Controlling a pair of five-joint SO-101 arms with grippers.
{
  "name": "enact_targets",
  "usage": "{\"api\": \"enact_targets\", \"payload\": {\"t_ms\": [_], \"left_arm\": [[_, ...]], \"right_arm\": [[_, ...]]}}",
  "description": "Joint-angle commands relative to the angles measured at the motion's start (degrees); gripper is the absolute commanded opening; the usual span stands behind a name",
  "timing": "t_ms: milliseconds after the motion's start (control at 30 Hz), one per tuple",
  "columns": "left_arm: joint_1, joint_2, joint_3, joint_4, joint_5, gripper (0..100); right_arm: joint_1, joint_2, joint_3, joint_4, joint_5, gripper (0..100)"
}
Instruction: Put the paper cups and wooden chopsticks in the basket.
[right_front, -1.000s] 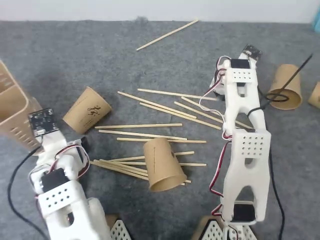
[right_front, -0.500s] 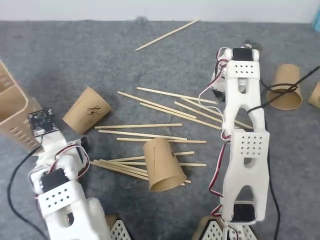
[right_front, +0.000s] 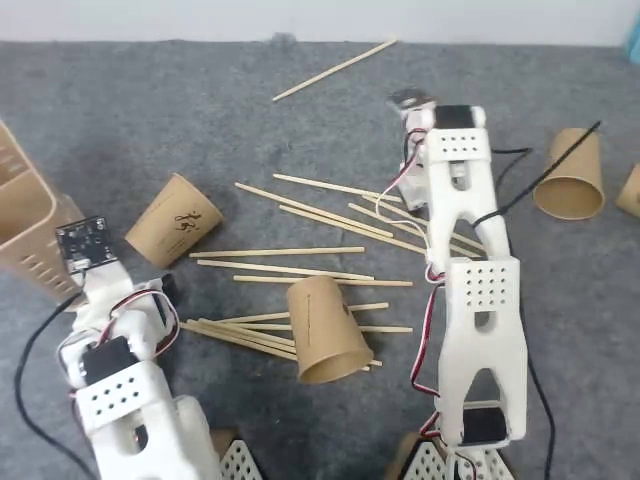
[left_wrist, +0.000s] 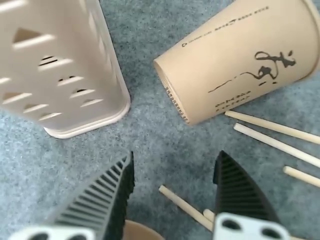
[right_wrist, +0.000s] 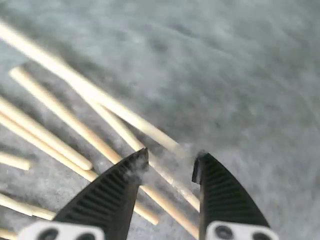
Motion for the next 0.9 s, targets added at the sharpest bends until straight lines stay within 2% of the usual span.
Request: {"api": "enact_targets", "payload": {"t_ms": [0,367,500,567,867], "left_arm": [[0.35,-1.14,-0.22,-0.88,0.18,25],[0.35,-1.23,0.31,-0.79,-1.93,25],[0.35,-1.23,0.31,-0.79,-1.93,25],[0.35,-1.23,0.31,-0.79,-1.93,25],[0.44,-1.58,0.31,-0.97,-1.67,25]], "right_arm": [[-1.01,-0.13,-3.34,-1.63,3.34,16.4],[-0.4,0.92,-2.99,-3.03,6.51,15.0],[-0.48,2.24,-3.34,-4.09,7.65,0.2],[-0.13,2.07,-3.34,-3.82,7.65,2.5],[1.98,-4.26,-3.34,1.54,6.07,0.8]]}}
